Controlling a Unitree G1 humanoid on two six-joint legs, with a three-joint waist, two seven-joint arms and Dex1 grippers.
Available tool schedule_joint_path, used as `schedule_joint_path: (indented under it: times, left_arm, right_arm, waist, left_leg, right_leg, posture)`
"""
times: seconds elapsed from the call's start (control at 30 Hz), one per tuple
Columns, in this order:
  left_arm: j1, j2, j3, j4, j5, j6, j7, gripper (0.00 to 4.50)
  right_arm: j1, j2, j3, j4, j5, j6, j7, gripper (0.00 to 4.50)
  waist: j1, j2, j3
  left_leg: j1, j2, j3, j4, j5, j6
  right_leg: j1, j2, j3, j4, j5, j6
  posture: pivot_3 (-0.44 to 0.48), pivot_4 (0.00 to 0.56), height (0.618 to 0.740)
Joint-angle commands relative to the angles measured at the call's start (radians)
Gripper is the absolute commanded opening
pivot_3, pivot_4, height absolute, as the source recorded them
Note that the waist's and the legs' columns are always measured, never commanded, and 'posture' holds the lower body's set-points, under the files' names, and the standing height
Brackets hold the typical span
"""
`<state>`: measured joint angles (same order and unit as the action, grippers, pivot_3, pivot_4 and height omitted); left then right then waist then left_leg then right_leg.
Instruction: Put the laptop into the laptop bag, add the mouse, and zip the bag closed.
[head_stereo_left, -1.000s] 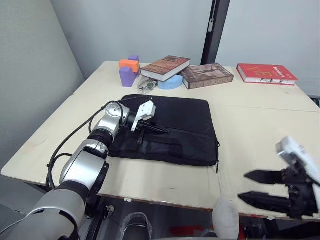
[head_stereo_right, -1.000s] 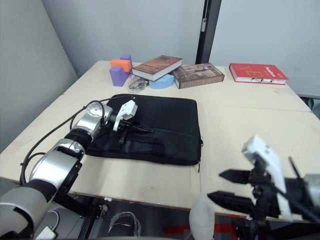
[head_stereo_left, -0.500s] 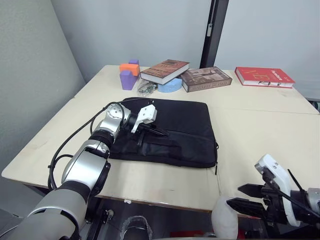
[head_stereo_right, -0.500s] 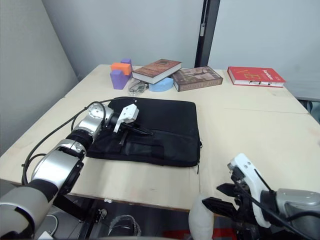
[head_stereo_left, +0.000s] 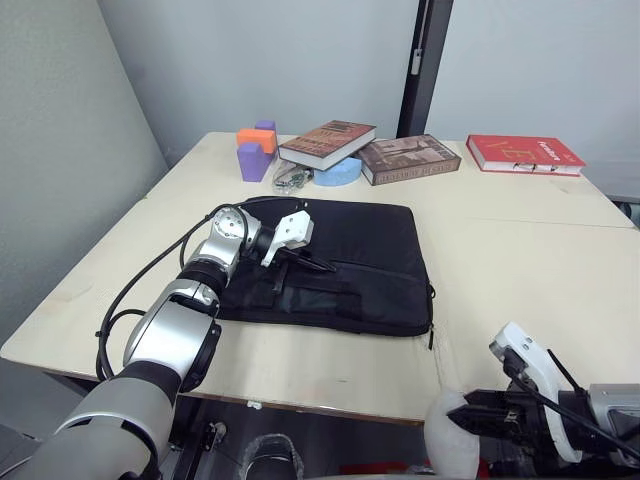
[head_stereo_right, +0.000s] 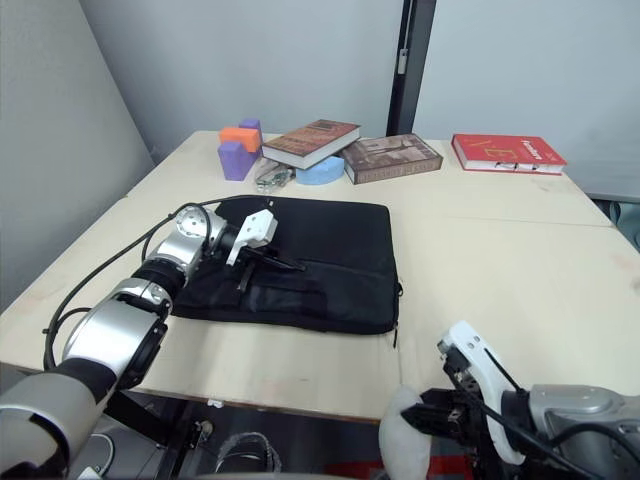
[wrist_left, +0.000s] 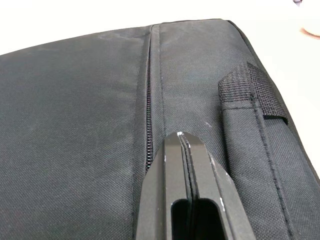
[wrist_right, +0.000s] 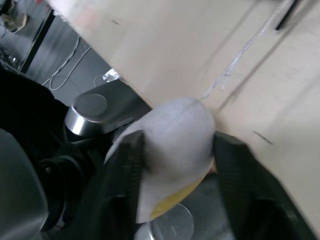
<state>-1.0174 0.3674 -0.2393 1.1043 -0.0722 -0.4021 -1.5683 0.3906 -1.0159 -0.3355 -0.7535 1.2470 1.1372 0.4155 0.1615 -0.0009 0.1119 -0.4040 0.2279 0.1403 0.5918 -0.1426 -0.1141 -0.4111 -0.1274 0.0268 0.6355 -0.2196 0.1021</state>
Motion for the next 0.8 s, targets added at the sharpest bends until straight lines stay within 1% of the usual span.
schedule_joint_path:
  times: [0.03, 0.07, 0.17, 0.23, 0.37, 0.43, 0.53, 0.6, 0.7, 0.8]
  left_arm:
    - [0.037, -0.002, -0.046, 0.059, 0.091, 0.005, 0.005, 0.00]
    - [0.037, -0.004, -0.047, 0.059, 0.092, 0.006, 0.005, 0.00]
    - [0.039, -0.009, -0.047, 0.056, 0.093, 0.008, 0.001, 0.00]
    - [0.043, -0.011, -0.049, 0.053, 0.093, 0.008, -0.004, 0.00]
    - [0.051, -0.007, -0.064, 0.054, 0.113, -0.012, 0.000, 0.00]
    - [0.058, 0.000, -0.082, 0.057, 0.140, -0.041, 0.008, 0.00]
    - [0.064, 0.005, -0.097, 0.063, 0.167, -0.073, 0.017, 0.00]
    - [0.065, 0.005, -0.101, 0.067, 0.176, -0.084, 0.023, 0.00]
    - [0.072, 0.009, -0.117, 0.070, 0.199, -0.111, 0.034, 0.00]
    - [0.087, 0.022, -0.140, 0.074, 0.240, -0.156, 0.054, 0.00]
  right_arm:
    - [-0.001, -0.018, -0.005, -0.012, -0.014, -0.004, 0.034, 0.30]
    - [0.000, -0.019, -0.009, -0.012, -0.016, -0.004, 0.040, 0.06]
    - [0.001, -0.028, -0.027, -0.017, -0.025, -0.006, 0.061, 0.06]
    - [-0.021, -0.048, -0.061, -0.009, -0.028, -0.005, 0.065, 0.06]
    - [-0.126, -0.144, -0.121, 0.039, -0.067, 0.004, 0.098, 0.06]
    - [-0.196, -0.210, -0.119, 0.057, -0.097, 0.002, 0.130, 0.06]
    - [-0.292, -0.295, -0.058, 0.085, -0.168, -0.011, 0.172, 0.06]
    - [-0.354, -0.321, 0.006, 0.114, -0.213, -0.016, 0.183, 0.06]
    - [-0.442, -0.323, 0.117, 0.164, -0.306, -0.027, 0.178, 0.06]
    - [-0.546, -0.292, 0.269, 0.245, -0.457, -0.043, 0.137, 0.06]
  waist:
    - [0.000, 0.000, 0.000]
    - [0.000, 0.000, -0.001]
    - [0.000, 0.001, -0.002]
    - [0.000, 0.001, -0.002]
    - [-0.003, 0.001, -0.002]
    - [-0.003, 0.001, -0.003]
    - [-0.003, 0.001, -0.004]
    - [-0.003, 0.002, -0.005]
    - [-0.005, 0.002, -0.005]
    - [-0.011, 0.003, -0.007]
  left_leg:
    - [0.000, 0.000, 0.000, 0.000, 0.000, 0.000]
    - [0.000, 0.000, 0.000, -0.001, 0.000, 0.000]
    - [0.000, 0.000, 0.000, -0.002, 0.000, 0.000]
    - [0.000, 0.000, 0.000, -0.002, 0.000, 0.000]
    - [0.000, -0.001, 0.002, -0.002, 0.000, 0.000]
    - [0.000, -0.001, 0.002, -0.003, 0.000, 0.000]
    - [0.001, 0.000, 0.002, -0.004, 0.000, 0.000]
    - [0.004, 0.000, 0.002, -0.006, 0.000, 0.000]
    - [0.005, 0.000, 0.002, -0.010, 0.000, 0.000]
    - [0.006, 0.000, 0.003, -0.010, 0.000, 0.000]
  right_leg:
    - [0.000, 0.000, 0.000, -0.001, 0.000, 0.000]
    - [0.000, 0.000, 0.000, -0.001, 0.000, 0.000]
    - [0.001, 0.000, 0.000, -0.004, 0.000, 0.001]
    - [0.002, 0.000, 0.000, -0.005, 0.000, 0.001]
    - [0.002, 0.000, 0.001, -0.006, -0.001, 0.002]
    - [0.002, 0.000, 0.001, -0.006, -0.007, 0.012]
    - [0.003, 0.000, 0.001, -0.007, -0.006, 0.011]
    - [0.006, 0.000, 0.001, -0.007, -0.005, 0.010]
    - [0.007, 0.000, 0.000, -0.008, -0.005, 0.009]
    - [0.008, 0.000, 0.000, -0.009, -0.006, 0.011]
  posture:
    - [0.000, 0.150, 0.725]
    - [0.000, 0.150, 0.725]
    - [0.000, 0.150, 0.725]
    - [0.000, 0.150, 0.725]
    - [0.000, 0.150, 0.725]
    - [0.000, 0.150, 0.725]
    - [0.000, 0.150, 0.725]
    - [0.000, 0.150, 0.725]
    - [0.000, 0.150, 0.725]
    - [0.000, 0.150, 0.725]
